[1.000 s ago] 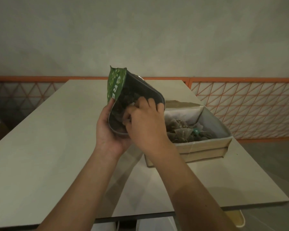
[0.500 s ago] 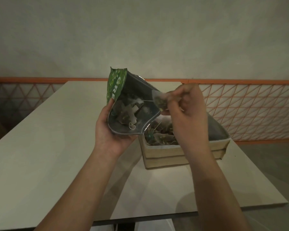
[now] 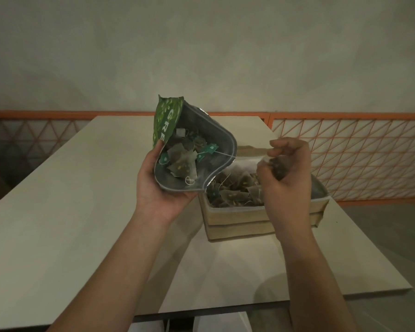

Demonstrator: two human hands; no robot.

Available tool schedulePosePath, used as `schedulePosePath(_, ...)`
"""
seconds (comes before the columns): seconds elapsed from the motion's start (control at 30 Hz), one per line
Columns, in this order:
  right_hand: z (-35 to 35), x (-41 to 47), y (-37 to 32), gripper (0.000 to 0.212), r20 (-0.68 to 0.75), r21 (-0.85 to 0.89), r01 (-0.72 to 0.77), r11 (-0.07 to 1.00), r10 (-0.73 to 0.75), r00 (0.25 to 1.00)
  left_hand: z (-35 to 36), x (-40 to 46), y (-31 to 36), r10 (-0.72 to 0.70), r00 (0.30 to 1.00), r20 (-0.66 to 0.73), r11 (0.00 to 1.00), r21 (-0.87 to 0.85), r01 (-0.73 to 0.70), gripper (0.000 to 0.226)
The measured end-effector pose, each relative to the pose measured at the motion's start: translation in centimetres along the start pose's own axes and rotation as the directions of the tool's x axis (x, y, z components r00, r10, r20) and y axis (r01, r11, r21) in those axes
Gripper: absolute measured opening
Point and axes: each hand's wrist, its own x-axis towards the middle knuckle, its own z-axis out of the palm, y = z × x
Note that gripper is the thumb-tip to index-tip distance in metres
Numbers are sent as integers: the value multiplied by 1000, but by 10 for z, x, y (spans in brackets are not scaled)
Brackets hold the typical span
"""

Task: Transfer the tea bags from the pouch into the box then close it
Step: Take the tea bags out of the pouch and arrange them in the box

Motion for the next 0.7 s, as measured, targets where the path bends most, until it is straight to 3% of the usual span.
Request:
schedulePosePath(0.13,1,-2,18,36,187,-276,-6,961,59,981,-1,2,0,4,1000,7,1000,-5,-4,53)
schedulePosePath(0.27,9,-7,23,23,303,-389,62,919,64,951,-4,3,1,3,1000,12,1000,0,-3,54)
schedulePosePath(0.4,17,-12,10,20,205,-455,96,885,0,979,-3,3,2,9,1000,25,1000,7,-9,54)
schedulePosePath(0.47,22,-14,-5,17,111,-383,151,911,-117,987,-4,3,2,16,1000,20,1000,20,-17,54)
schedulePosePath(0.53,29,-14,-17,16,112,-324,270,907,-246,963,-2,2,2,25,1000,9,999,44,-26,55)
schedulePosePath(0.63,49,-10,-27,11,289,-420,407,811,-305,907,2,0,2,39,999,-14,997,62,-38,54)
schedulePosePath(0.7,65,-8,-27,18,363,-641,443,627,-261,894,3,-3,1,60,998,-28,996,71,-58,49)
